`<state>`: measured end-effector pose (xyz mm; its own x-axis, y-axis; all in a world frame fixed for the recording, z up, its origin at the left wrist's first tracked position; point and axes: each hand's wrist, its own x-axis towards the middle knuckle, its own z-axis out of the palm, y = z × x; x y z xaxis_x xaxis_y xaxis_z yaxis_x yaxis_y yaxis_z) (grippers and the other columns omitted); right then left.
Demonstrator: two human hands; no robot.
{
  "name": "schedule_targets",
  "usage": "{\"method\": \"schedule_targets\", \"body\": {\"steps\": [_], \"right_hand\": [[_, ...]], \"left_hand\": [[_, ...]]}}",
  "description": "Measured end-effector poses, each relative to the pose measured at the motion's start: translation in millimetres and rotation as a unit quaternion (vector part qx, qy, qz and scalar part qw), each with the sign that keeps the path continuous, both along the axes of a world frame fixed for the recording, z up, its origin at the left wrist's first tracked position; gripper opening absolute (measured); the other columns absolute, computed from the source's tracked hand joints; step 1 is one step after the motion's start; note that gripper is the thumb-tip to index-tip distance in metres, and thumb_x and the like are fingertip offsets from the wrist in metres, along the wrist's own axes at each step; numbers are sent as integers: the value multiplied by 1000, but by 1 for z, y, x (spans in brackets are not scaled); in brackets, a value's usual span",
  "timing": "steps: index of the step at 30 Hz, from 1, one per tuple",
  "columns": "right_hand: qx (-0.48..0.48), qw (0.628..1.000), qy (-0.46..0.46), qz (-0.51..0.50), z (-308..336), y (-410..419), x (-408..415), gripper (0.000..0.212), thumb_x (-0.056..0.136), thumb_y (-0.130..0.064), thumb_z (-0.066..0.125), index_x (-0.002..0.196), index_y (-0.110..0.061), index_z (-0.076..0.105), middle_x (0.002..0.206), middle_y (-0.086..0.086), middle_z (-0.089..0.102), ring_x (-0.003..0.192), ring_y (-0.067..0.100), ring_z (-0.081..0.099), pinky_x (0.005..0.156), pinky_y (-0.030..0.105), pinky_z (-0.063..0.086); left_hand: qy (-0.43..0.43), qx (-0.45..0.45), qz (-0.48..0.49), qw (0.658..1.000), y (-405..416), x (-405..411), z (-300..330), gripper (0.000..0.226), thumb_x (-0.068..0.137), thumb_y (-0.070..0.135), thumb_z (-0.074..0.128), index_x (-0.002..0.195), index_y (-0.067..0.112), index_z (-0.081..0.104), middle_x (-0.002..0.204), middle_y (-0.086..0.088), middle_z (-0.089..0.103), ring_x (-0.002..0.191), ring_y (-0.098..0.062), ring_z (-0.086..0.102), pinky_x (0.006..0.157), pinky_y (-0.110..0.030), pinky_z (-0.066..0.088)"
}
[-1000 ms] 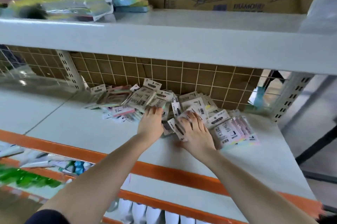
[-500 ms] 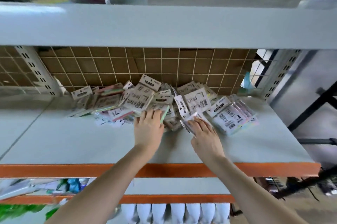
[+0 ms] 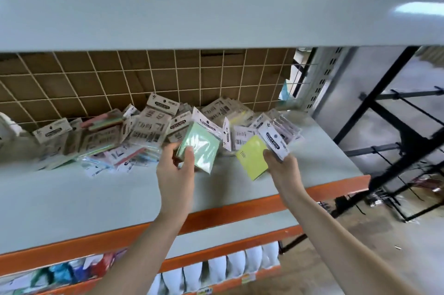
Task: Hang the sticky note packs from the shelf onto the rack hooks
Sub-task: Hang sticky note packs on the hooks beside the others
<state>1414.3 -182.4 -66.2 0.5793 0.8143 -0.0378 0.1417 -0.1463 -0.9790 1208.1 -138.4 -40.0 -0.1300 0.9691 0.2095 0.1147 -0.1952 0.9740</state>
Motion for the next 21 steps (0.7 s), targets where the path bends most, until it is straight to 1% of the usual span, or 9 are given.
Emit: {"method": "schedule_targets", "body": {"steps": [1, 3, 5, 8, 11, 13, 14, 17, 21], "right_hand": [[14, 998, 57, -14, 2, -2, 4, 25, 92, -16, 58, 84, 8, 54, 70, 0, 48, 66, 13, 43, 61, 25, 37], [42, 985, 165, -38, 7, -9, 10, 25, 91, -17, 64, 94, 7, 59, 83, 8, 60, 76, 21, 57, 70, 38, 46], [70, 966, 245, -49, 16, -17, 17, 15, 92, -16, 62, 98, -2, 63, 86, 7, 69, 78, 22, 67, 69, 38, 53], [82, 946, 310, -53, 30, -29, 30, 13, 93, -19, 60, 99, -8, 64, 84, 6, 69, 74, 24, 68, 67, 41, 57], [84, 946, 311, -47, 40, -46, 45, 18, 95, -22, 57, 106, -9, 63, 90, 9, 66, 78, 26, 65, 69, 44, 57], [87, 951, 293, -43, 43, -59, 57, 17, 94, -24, 59, 103, -11, 64, 86, 7, 68, 75, 25, 66, 67, 43, 57], [87, 956, 277, -43, 44, -67, 65, 15, 93, -25, 60, 100, -12, 65, 83, 5, 69, 72, 23, 67, 65, 41, 57], [91, 969, 222, -52, 46, -93, 91, 14, 90, -27, 65, 92, -12, 63, 76, 3, 66, 67, 22, 64, 60, 38, 54], [88, 977, 180, -72, 54, -135, 132, 19, 88, -30, 67, 89, -11, 63, 77, 5, 62, 69, 23, 61, 62, 43, 53]], "left_hand": [[-36, -22, -23, 999, 0, 5, 0, 9, 92, 14, 57, 95, 23, 54, 85, 6, 61, 73, 4, 60, 56, -9, 47], [-105, -80, -80, 988, -2, 16, -1, 15, 91, 6, 57, 93, 20, 53, 91, -1, 61, 83, -9, 64, 64, -24, 57], [-142, -131, -124, 973, -6, 29, -1, 18, 90, -2, 54, 99, 14, 52, 98, -6, 60, 88, -17, 65, 65, -32, 59], [-134, -168, -182, 960, -13, 49, -2, 33, 89, -10, 48, 112, 13, 54, 104, -5, 64, 90, -18, 66, 65, -33, 59], [-89, -188, -229, 951, -23, 73, 0, 37, 87, -10, 47, 106, 20, 56, 107, -7, 64, 100, -25, 63, 82, -46, 56], [-73, -195, -260, 943, -32, 92, 4, 36, 87, -10, 47, 101, 22, 56, 107, -7, 65, 102, -25, 62, 88, -45, 53], [-70, -196, -276, 938, -39, 103, 7, 35, 86, -10, 47, 100, 21, 56, 104, -8, 65, 101, -24, 62, 86, -42, 53], [-99, -210, -316, 920, -61, 141, 16, 35, 84, -14, 47, 100, 16, 55, 93, -7, 68, 92, -28, 63, 84, -46, 49], [-144, -264, -361, 882, -99, 191, 34, 38, 85, -9, 43, 99, 21, 62, 90, -6, 71, 79, -25, 67, 65, -41, 56]]}}
